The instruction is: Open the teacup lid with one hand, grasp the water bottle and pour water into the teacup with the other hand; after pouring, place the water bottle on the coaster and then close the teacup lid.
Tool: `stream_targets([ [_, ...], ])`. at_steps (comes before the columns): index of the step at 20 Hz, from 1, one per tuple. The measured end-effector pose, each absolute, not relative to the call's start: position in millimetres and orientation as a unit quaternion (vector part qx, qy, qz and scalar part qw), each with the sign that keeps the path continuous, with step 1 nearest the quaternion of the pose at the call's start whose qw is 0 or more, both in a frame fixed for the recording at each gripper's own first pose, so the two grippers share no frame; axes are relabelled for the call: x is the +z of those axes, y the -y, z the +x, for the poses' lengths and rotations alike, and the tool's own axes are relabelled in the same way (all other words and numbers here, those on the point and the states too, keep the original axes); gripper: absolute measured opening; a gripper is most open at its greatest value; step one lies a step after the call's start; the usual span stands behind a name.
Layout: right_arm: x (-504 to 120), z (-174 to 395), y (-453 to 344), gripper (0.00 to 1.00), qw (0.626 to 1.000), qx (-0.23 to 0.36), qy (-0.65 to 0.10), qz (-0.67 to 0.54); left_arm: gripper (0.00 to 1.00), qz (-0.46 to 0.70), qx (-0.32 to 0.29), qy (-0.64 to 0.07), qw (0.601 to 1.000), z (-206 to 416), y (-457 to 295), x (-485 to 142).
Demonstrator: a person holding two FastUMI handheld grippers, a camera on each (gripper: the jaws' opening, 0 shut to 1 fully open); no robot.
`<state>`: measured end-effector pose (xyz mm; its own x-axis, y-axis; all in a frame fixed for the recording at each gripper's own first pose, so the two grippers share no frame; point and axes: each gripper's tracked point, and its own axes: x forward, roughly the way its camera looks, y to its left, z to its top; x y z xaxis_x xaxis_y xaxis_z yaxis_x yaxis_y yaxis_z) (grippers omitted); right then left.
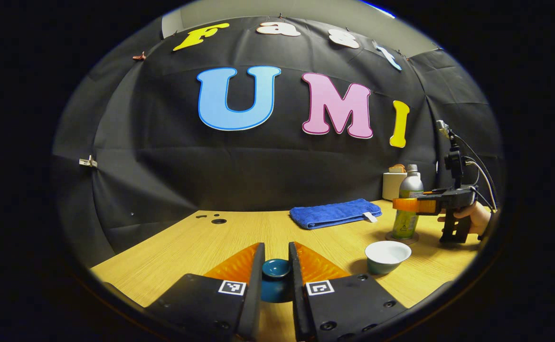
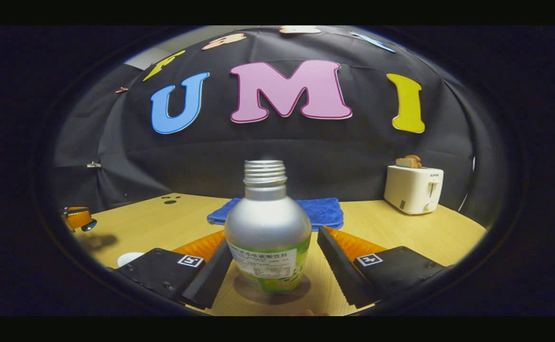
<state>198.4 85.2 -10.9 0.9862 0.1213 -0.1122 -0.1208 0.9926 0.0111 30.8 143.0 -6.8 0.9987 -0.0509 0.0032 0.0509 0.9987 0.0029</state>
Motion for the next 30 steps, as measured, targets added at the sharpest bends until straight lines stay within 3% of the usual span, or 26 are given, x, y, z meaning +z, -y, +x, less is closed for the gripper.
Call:
stream_targets([
  [14, -13, 93, -70, 0.98, 0.995, 0.068, -0.057, -0.050, 0.34, 0.000, -0.015, 0.000, 1.000, 30, -146, -8],
  [21, 0, 39, -58, 0.98, 0.996, 0.077, -0.032, -0.042, 0.31, 0.002, -0.093, 0.009, 0.996, 29, -68, 2],
  [26, -17, 34, -47, 0.98, 0.996, 0.076, -0.043, -0.032, 0.31, 0.026, -0.150, -0.006, 0.988, 41, -1, 10],
  [30, -15, 39, -37, 0.98, 0.997, 0.064, -0.042, -0.020, 0.34, 0.059, -0.154, -0.041, 0.985, 56, 24, -7],
])
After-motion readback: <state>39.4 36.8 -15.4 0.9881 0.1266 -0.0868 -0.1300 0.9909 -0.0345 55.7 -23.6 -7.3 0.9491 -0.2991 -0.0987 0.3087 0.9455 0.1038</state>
